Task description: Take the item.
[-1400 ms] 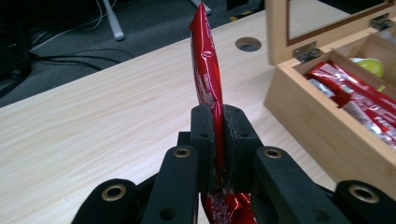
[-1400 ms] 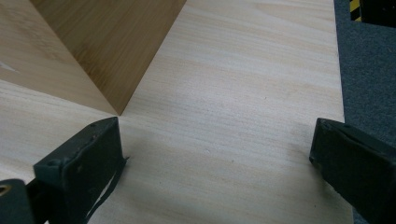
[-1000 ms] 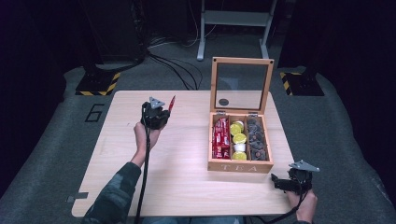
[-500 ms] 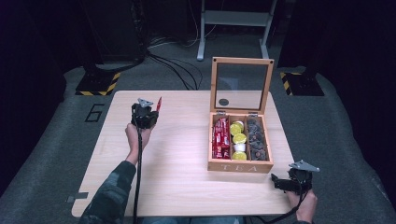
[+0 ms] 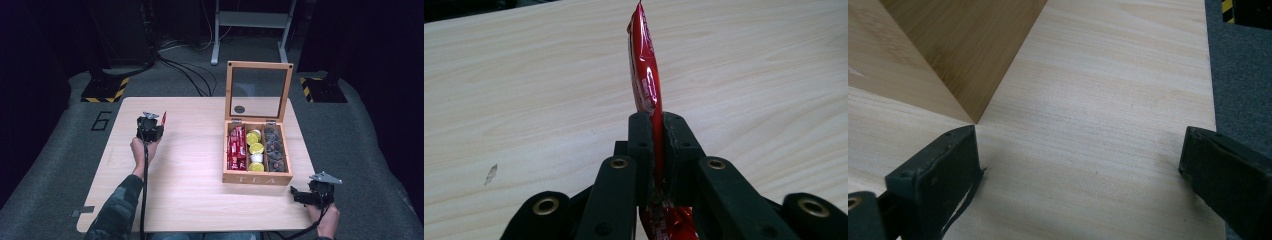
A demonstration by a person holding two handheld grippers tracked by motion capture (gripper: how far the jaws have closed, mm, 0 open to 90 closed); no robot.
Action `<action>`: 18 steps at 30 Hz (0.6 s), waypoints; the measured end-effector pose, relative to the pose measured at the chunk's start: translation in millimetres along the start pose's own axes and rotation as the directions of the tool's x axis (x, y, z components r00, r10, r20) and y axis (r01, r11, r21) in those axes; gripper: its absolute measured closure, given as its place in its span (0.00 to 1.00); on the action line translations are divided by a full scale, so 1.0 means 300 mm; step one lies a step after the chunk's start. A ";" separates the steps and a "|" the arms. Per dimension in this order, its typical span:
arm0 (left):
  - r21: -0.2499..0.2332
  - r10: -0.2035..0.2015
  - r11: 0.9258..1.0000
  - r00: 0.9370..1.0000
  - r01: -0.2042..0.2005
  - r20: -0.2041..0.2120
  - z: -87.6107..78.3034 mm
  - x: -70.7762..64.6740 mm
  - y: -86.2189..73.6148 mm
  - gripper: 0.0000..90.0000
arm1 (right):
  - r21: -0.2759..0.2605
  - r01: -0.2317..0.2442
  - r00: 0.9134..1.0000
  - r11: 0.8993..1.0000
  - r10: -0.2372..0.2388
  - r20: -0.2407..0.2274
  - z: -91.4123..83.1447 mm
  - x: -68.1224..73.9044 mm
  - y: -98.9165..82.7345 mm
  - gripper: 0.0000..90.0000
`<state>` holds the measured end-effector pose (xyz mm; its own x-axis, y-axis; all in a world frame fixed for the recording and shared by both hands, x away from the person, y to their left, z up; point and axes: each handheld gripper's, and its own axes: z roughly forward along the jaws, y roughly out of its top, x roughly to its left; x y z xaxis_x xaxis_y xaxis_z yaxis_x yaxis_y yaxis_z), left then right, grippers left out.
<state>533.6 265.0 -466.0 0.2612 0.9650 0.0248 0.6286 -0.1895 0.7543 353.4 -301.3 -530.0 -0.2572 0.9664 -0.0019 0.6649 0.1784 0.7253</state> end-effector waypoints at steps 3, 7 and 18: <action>0.010 -0.008 1.000 1.000 0.008 -0.010 0.015 0.010 -0.010 0.93 | 0.000 0.000 1.000 1.000 0.000 0.000 0.000 0.000 0.000 0.03; 0.028 -0.026 0.999 1.000 0.026 -0.018 0.039 0.020 -0.026 0.92 | 0.001 -0.002 1.000 1.000 0.002 0.000 0.000 0.001 0.000 0.03; 0.078 -0.049 0.996 0.997 0.053 -0.055 0.100 0.048 -0.083 0.92 | 0.000 0.001 1.000 1.000 -0.001 -0.001 0.000 0.000 0.000 0.03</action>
<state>543.5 278.1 -503.9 0.1892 0.9816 0.0243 0.6967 -0.1516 0.7012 353.4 -301.3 -530.0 -0.2581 0.9661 -0.0017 0.6646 0.1788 0.7254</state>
